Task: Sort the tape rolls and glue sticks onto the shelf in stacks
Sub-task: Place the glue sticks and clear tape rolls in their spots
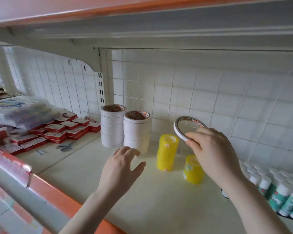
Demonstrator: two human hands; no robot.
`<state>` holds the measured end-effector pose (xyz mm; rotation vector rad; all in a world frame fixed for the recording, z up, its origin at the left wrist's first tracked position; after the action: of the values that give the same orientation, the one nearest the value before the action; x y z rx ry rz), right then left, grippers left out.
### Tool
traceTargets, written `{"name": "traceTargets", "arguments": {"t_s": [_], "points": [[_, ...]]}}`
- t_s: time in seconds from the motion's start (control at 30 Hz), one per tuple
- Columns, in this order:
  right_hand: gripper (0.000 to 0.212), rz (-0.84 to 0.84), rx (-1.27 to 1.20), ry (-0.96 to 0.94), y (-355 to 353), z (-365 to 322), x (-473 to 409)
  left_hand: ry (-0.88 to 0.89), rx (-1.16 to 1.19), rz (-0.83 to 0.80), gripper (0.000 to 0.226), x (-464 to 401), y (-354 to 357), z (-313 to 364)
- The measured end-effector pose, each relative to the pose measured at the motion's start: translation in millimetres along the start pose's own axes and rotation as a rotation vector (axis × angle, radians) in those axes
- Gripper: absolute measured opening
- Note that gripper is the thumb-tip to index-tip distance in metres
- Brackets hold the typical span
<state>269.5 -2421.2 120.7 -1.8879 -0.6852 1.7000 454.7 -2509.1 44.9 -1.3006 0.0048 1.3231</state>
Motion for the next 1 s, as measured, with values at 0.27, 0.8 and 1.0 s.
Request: {"name": "traceTargets", "arguments": {"t_s": [0.27, 0.8, 1.0], "points": [[0.008, -0.041, -0.063, -0.069, 53.2, -79.4, -72.3, -0.144, -0.063, -0.032, 0.028, -11.8, -32.9, -107.5], [0.014, -0.313, -0.030, 0.058, 115.3, -107.0, -116.7, -0.178, 0.039, -0.067, 0.028, -13.6, -24.2, -179.5], [0.015, -0.324, 0.000, 0.058, 109.5, -104.7, -114.9, -0.178, 0.076, -0.094, 0.030, -12.8, -19.0, -182.4]]}}
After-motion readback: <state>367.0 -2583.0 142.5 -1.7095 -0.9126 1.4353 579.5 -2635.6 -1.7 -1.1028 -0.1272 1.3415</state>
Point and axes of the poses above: each hand's wrist, its own x-axis away from the middle knuckle, its own y-axis out of the palm, z = x × y, the point moved 7 cm from there along -x, towards the middle knuckle, and after that the axes turned 2 degrees about z, right-handed, at the moved point
